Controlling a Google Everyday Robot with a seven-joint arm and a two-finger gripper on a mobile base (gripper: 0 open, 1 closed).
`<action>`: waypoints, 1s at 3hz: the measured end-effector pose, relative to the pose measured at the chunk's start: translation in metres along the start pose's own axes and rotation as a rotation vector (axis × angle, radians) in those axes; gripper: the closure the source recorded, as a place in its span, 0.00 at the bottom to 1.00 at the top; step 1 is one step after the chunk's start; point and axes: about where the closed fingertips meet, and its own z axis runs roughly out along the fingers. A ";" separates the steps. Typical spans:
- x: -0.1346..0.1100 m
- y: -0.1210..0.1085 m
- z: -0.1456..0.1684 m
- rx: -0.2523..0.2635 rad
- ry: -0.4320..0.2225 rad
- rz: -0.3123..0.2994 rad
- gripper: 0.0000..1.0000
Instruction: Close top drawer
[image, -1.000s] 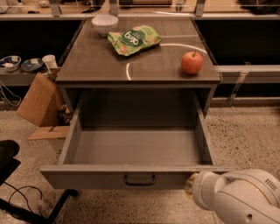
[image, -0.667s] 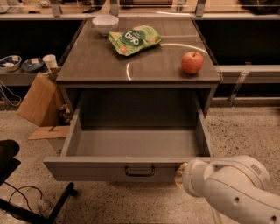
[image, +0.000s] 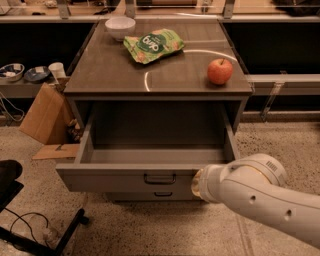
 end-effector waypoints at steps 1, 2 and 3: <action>0.000 -0.039 0.013 0.022 0.019 -0.004 1.00; 0.000 -0.039 0.013 0.022 0.019 -0.004 1.00; 0.000 -0.044 0.016 0.039 0.018 0.000 1.00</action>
Offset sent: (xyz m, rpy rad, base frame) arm 0.0330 -0.0052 0.0034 -0.0177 -0.0096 -0.0107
